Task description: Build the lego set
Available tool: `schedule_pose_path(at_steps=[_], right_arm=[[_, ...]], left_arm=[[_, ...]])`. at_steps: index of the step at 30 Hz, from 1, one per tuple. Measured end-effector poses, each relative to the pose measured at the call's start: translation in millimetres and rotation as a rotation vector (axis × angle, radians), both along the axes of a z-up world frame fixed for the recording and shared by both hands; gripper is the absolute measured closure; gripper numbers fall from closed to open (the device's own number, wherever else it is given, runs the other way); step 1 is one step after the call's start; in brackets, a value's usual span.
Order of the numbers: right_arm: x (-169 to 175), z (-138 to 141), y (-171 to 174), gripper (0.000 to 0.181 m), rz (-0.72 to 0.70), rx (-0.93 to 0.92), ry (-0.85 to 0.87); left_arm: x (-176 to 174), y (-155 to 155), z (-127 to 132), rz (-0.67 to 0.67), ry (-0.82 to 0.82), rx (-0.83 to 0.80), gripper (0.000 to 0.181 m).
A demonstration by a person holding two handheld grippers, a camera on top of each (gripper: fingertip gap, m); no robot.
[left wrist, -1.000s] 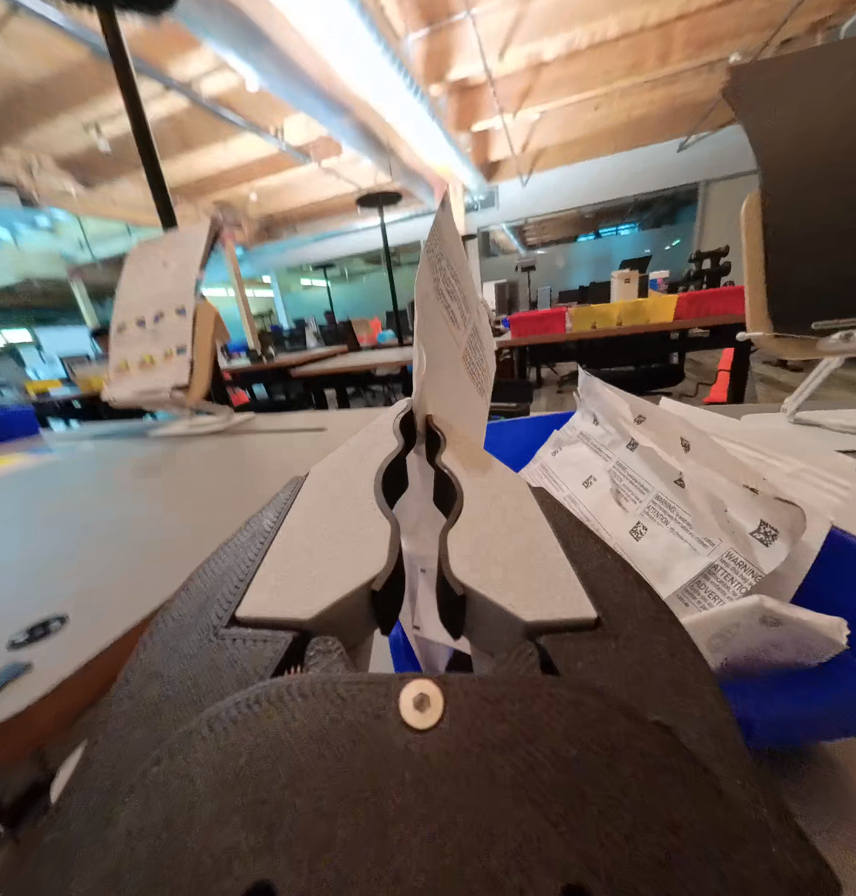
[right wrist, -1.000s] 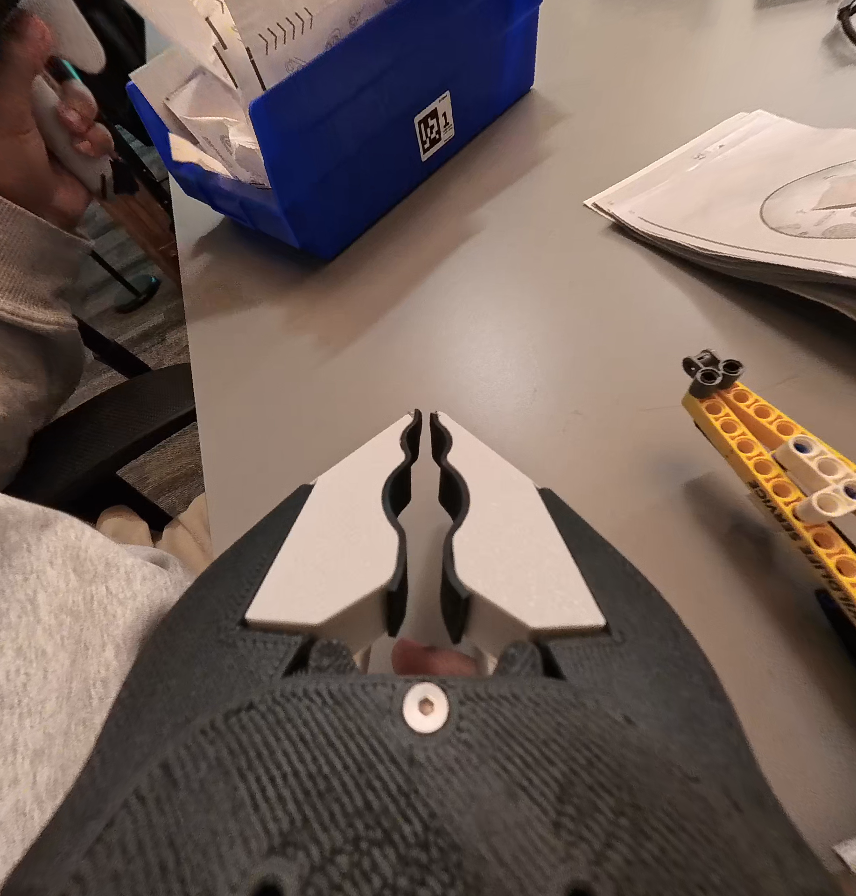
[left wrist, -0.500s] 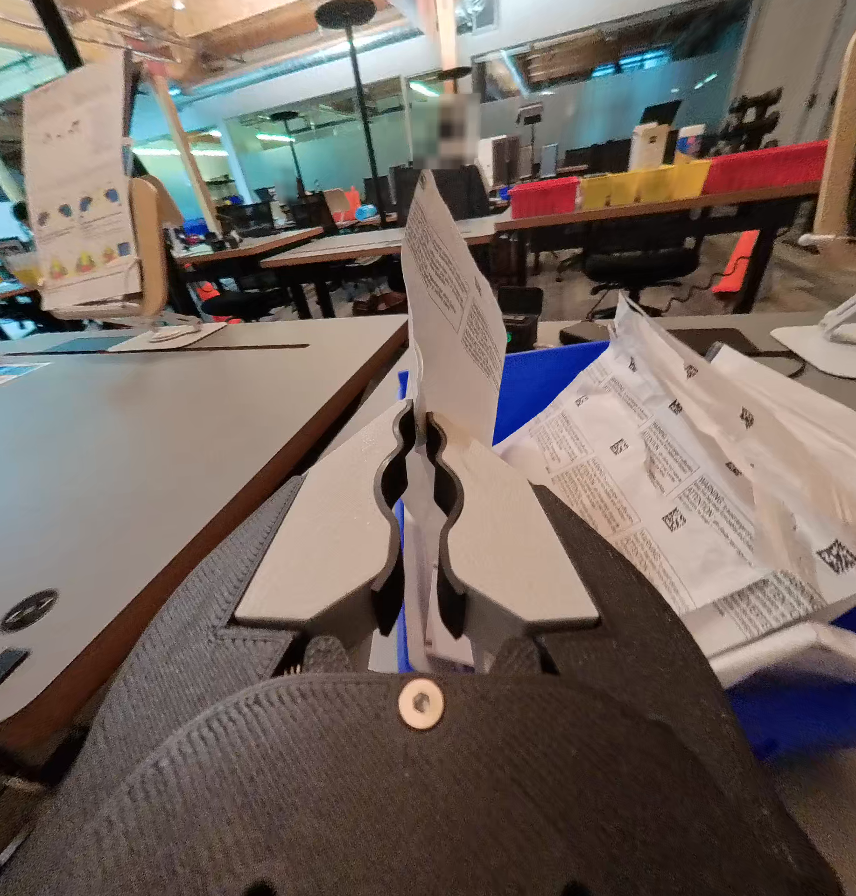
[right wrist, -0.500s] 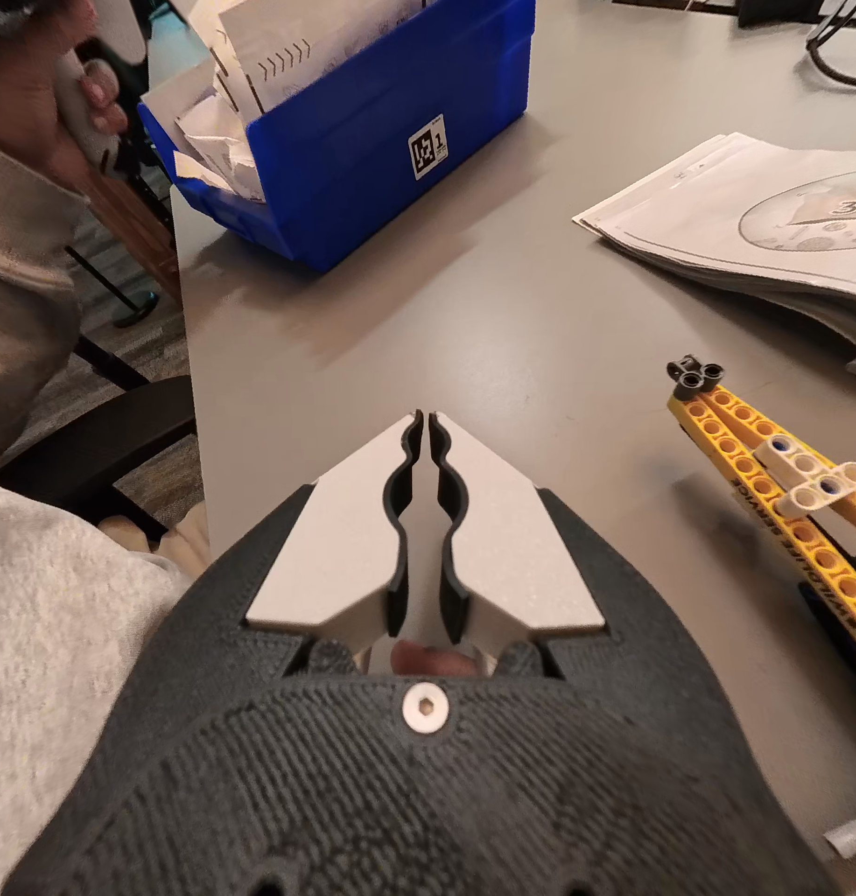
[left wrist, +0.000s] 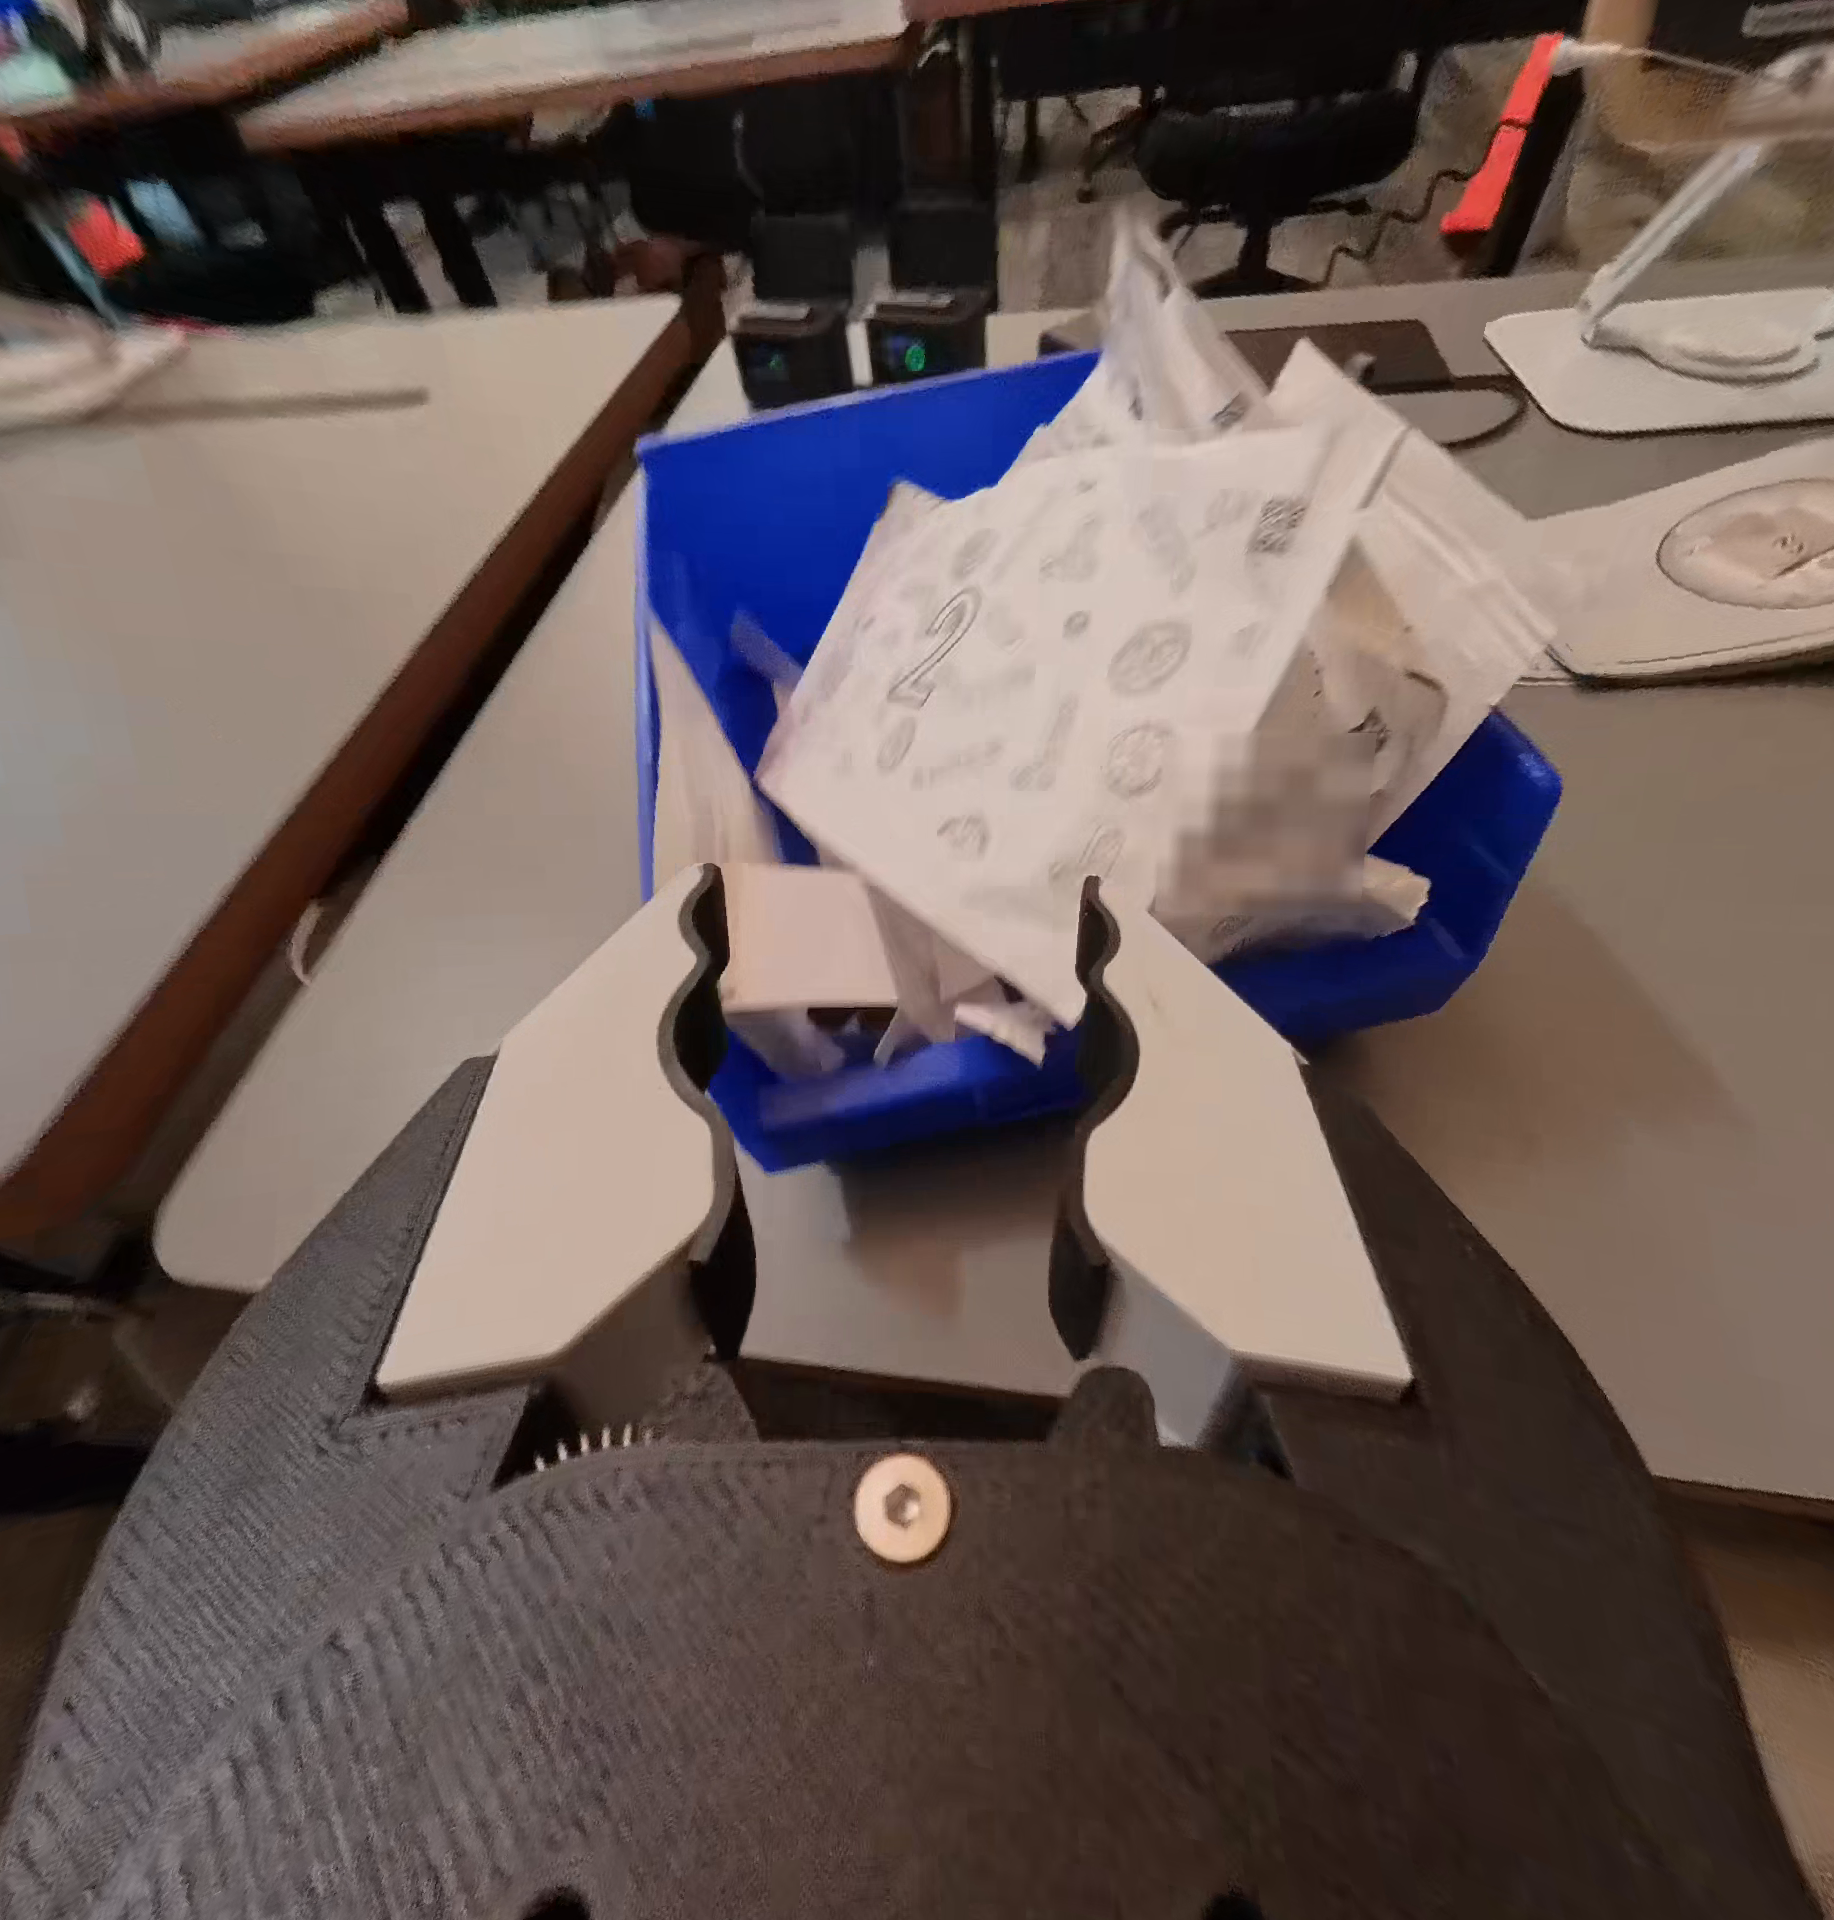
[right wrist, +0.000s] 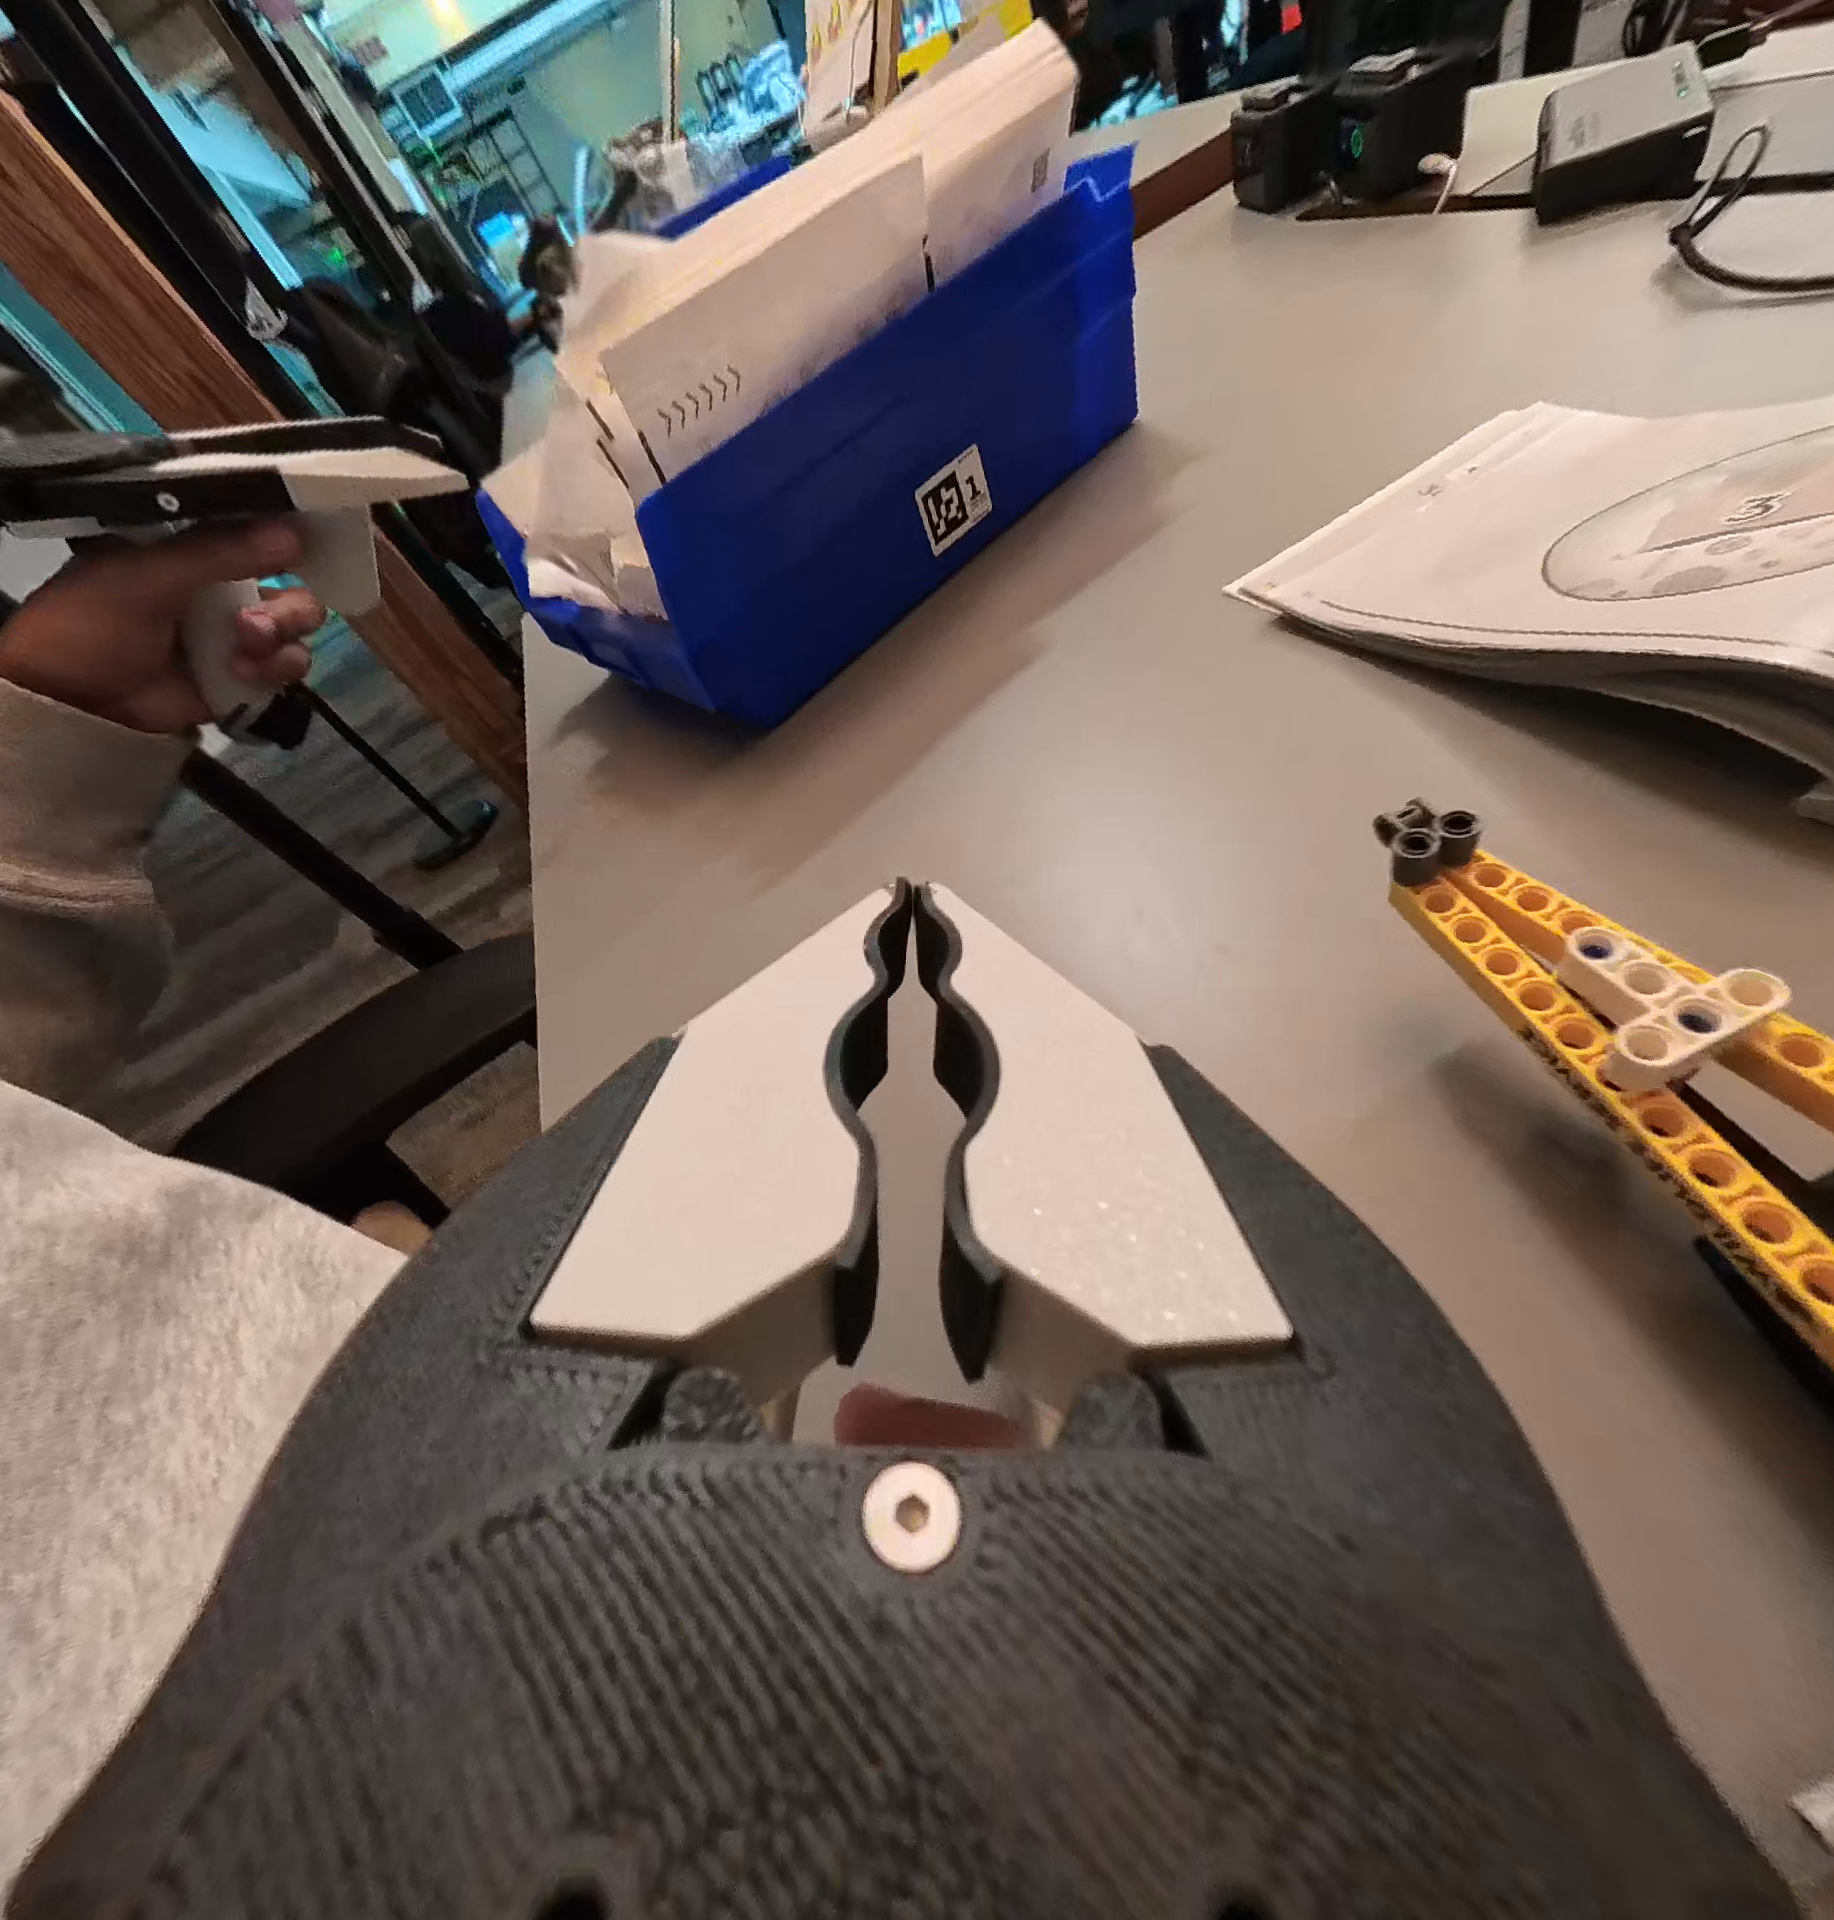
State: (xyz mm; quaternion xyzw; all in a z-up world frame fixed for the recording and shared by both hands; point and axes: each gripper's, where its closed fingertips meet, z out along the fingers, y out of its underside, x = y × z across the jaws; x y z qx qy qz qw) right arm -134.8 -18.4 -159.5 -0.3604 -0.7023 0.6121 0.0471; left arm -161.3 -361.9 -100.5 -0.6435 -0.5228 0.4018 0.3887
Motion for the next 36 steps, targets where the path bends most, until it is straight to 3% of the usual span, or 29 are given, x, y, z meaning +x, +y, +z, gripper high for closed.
schedule_pose_path(at_steps=[3, 6, 10, 12, 14, 17, 19, 22, 24, 27, 30, 33, 36], right_arm=[[-2.2, 5.5, 6.1, 0.181, -0.017, -0.06, -0.007], [-5.3, 12.1, 14.9, 0.18, -0.05, -0.125, -0.005], [0.0, 13.9, 12.2, 0.181, -0.051, -0.095, 0.039], [4.6, 10.4, 4.5, 0.181, -0.029, -0.027, 0.071], [7.4, 5.3, -1.9, 0.181, -0.016, 0.042, 0.095], [10.6, -1.5, -9.0, 0.181, 0.003, 0.121, 0.118], [12.5, -4.5, -12.4, 0.181, 0.012, 0.161, 0.136], [15.3, -6.9, -16.1, 0.181, 0.025, 0.198, 0.159], [16.3, -8.6, -17.9, 0.181, 0.038, 0.207, 0.155], [16.2, -9.2, -18.0, 0.18, 0.05, 0.191, 0.131], [15.2, -5.0, -15.0, 0.179, 0.041, 0.155, 0.126], [13.3, -2.0, -11.9, 0.179, 0.031, 0.12, 0.113], [11.4, -1.5, -10.1, 0.179, 0.029, 0.095, 0.088]], left_arm=[[-14.6, 30.1, 8.4, -0.087, 0.002, -0.137, 0.115], [-26.3, 59.1, -5.1, -0.175, -0.083, -0.237, 0.112], [-42.1, 58.2, -11.6, -0.172, -0.142, -0.206, 0.125], [-47.5, 55.7, -7.7, -0.185, -0.124, -0.148, 0.145], [-53.0, 45.2, 7.3, -0.147, -0.044, -0.101, 0.181], [-57.2, -6.8, 27.3, 0.064, 0.084, -0.011, 0.181], [-49.0, -39.0, 33.5, 0.172, 0.181, 0.194, 0.181], [-30.8, -66.0, 26.6, 0.246, 0.319, 0.537, 0.181], [-23.6, -66.9, 8.0, 0.264, 0.309, 0.657, 0.181], [-22.7, -42.7, -15.9, 0.19, 0.2, 0.581, 0.181], [-23.7, -32.3, -12.5, 0.157, 0.184, 0.378, 0.175], [-31.4, -21.9, -18.5, 0.116, 0.081, 0.252, 0.148], [-37.2, -23.7, -24.8, 0.113, 0.021, 0.272, 0.135]])
